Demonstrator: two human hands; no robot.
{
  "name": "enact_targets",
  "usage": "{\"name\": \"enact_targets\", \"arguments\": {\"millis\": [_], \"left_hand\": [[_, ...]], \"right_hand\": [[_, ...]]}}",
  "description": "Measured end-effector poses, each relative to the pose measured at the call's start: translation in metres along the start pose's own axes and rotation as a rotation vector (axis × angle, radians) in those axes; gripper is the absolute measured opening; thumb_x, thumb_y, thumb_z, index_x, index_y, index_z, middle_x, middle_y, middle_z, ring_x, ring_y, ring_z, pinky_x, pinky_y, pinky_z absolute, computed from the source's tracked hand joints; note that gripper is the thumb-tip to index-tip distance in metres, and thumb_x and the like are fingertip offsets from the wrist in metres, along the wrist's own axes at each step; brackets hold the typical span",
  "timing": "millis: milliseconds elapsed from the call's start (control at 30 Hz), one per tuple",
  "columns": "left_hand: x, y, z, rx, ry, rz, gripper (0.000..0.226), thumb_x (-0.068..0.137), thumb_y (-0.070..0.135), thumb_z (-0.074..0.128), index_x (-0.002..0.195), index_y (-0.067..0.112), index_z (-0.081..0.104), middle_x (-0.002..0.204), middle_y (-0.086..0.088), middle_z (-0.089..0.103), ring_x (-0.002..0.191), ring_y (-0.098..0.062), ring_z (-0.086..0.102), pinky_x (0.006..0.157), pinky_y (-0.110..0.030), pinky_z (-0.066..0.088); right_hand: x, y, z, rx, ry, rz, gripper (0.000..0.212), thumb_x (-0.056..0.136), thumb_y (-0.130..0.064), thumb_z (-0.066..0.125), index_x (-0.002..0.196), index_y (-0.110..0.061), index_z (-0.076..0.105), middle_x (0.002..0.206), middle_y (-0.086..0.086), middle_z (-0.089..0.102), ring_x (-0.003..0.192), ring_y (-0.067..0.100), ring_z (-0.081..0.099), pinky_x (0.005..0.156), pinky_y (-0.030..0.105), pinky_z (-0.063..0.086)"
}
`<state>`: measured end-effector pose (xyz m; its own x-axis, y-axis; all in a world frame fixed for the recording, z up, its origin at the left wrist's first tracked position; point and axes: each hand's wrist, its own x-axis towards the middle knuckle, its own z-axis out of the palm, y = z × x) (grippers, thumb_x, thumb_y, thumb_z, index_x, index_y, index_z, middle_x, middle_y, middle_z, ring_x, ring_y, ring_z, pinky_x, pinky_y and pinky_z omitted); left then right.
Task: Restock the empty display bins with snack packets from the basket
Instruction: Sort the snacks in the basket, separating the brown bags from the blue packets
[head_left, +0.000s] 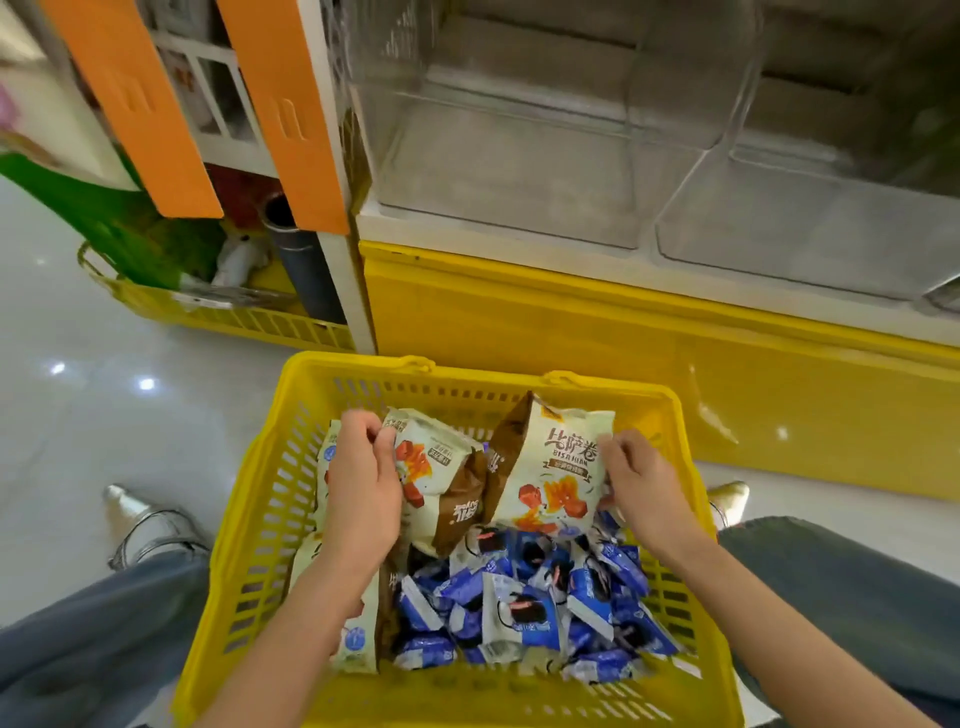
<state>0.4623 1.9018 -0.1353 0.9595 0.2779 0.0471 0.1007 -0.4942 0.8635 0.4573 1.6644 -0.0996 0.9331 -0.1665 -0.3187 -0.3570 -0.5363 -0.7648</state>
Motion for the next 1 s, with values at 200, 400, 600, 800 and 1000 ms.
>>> {"name": "enact_targets", "arguments": {"millis": [200,400,600,800,1000], "left_hand": [[-0.040,-0.020,-0.018,0.152,-0.178,-0.211,0.023,0.099,0.020,0.036,0.076,0.022,0.038,0.070,0.000,0.044,0.057,-0.006,0.047,0.048,-0.015,0.037],[-0.054,-0.034,-0.044,-0.412,-0.542,-0.675,0.057,0.077,0.038,0.072,0.124,0.020,0.045,0.115,0.002,0.065,0.103,-0.017,0.064,0.091,-0.037,0.051],[-0.064,-0.038,-0.044,-0.439,-0.838,-0.638,0.077,0.058,0.033,0.084,0.121,0.033,0.039,0.109,0.005,0.069,0.099,-0.009,0.066,0.083,-0.026,0.053],[-0.070,-0.034,-0.047,-0.428,-0.515,-0.574,0.063,0.063,0.025,0.085,0.115,0.029,0.049,0.100,0.006,0.071,0.091,-0.012,0.069,0.082,-0.038,0.056],[-0.034,-0.019,-0.090,-0.635,0.002,-0.513,0.044,0.067,0.039,0.077,0.105,0.032,0.056,0.096,0.004,0.072,0.080,-0.014,0.071,0.062,-0.033,0.058]], "right_hand": [[-0.013,0.017,0.057,-0.046,-0.241,0.117,0.033,0.101,-0.025,0.038,0.070,-0.015,0.029,0.060,-0.001,0.027,0.049,0.010,0.026,0.045,0.021,0.025],[-0.019,0.030,0.064,0.100,-0.381,0.299,0.066,0.084,-0.044,0.064,0.133,-0.015,0.031,0.115,-0.006,0.054,0.098,0.009,0.059,0.076,0.021,0.051],[-0.016,0.035,0.058,0.129,-0.576,0.329,0.053,0.076,-0.041,0.073,0.122,-0.020,0.055,0.105,-0.005,0.071,0.088,0.008,0.070,0.064,0.016,0.051],[-0.014,0.023,0.061,0.046,-0.220,0.227,0.044,0.077,-0.041,0.072,0.110,-0.013,0.063,0.099,0.003,0.072,0.088,0.019,0.069,0.084,0.038,0.055],[-0.001,-0.031,0.091,0.209,-0.007,0.240,0.051,0.080,-0.050,0.066,0.107,-0.009,0.053,0.092,-0.002,0.065,0.084,0.014,0.061,0.067,0.026,0.045]]}}
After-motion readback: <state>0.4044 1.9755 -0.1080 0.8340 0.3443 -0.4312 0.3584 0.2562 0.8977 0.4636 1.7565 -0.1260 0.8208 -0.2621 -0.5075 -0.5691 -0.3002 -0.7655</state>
